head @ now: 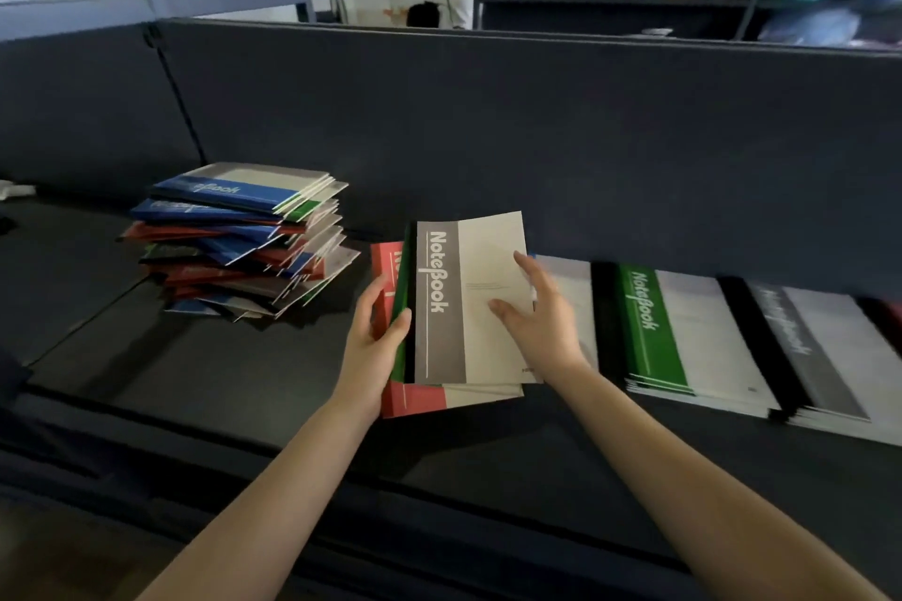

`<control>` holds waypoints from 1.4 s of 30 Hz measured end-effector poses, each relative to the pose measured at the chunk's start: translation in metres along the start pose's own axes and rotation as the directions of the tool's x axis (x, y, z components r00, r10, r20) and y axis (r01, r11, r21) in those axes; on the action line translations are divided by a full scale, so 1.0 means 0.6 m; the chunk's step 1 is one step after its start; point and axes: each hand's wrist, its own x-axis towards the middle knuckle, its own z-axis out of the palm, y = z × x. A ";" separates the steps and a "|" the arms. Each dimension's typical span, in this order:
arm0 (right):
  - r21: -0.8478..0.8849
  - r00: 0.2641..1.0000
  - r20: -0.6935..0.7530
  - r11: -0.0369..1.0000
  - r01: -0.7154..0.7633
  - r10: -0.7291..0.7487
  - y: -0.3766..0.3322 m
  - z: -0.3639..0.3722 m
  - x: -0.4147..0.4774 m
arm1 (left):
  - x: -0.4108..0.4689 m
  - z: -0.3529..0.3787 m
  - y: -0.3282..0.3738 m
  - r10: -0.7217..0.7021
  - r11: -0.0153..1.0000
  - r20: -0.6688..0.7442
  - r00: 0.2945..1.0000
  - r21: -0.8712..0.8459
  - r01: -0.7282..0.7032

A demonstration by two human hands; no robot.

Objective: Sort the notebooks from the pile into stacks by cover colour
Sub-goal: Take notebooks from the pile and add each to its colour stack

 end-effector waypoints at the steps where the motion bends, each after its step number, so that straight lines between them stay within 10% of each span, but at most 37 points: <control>1: -0.002 1.000 -0.020 1.000 -0.006 0.006 0.005 -0.018 -0.003 | 0.000 0.016 0.000 -0.010 1.000 0.022 1.000 0.004 0.010; 19: -0.074 0.897 -0.429 0.986 -0.147 0.102 0.142 -0.314 -0.074 | -0.024 0.336 -0.015 -0.112 0.994 0.399 0.910 0.051 0.100; 42: -0.443 0.912 -0.371 0.829 -0.341 0.176 0.276 -0.545 -0.030 | -0.071 0.404 -0.032 -0.103 0.969 0.277 0.955 0.244 0.033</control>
